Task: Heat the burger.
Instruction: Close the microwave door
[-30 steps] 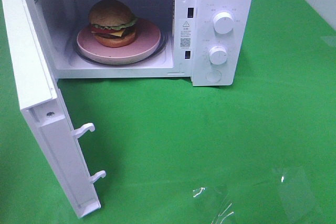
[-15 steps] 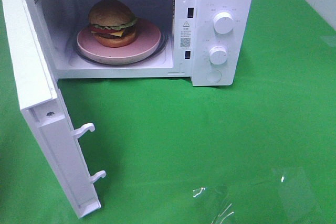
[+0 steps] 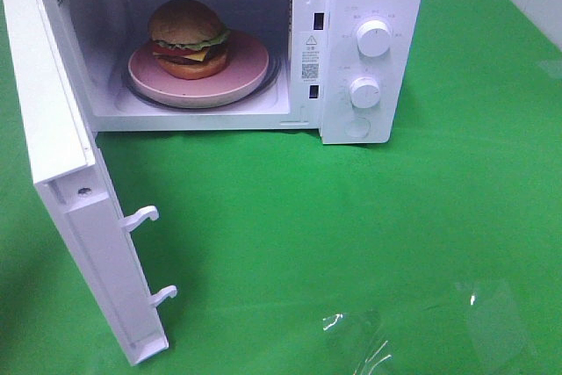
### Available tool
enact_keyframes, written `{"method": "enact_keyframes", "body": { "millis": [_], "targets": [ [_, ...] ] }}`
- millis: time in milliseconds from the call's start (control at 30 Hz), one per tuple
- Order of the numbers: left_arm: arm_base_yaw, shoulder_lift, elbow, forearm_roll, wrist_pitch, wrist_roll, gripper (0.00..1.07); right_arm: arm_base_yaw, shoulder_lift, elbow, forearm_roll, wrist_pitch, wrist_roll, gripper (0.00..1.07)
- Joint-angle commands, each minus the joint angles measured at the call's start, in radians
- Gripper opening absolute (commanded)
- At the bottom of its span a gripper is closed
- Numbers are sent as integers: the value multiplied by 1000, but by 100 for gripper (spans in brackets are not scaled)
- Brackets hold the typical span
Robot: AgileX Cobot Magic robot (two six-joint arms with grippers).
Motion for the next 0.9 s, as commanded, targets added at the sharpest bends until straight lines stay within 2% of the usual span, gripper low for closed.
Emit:
{"method": "enact_keyframes", "body": {
  "millis": [33,133,200,267,733,900],
  "targets": [
    [-3,90,2,31,-104,-26,0,-5,-25,4,3,1,-7,76],
    [-3,106,2,37,-112,-24,0,-5,-25,4,3,1,-7,76],
    [-3,147,2,65,-147,-23,0,-5,-25,4,3,1,-7,76],
    [-3,222,2,127,-250,-45,0,-5,-25,4,3,1,-7,76],
    [-4,366,-25,204,-316,-45,0,-5,-25,4,3,1,-7,76],
    [-66,422,-43,181,-323,-29,0,-5,-25,4,3,1,-7,76]
  ]
}}
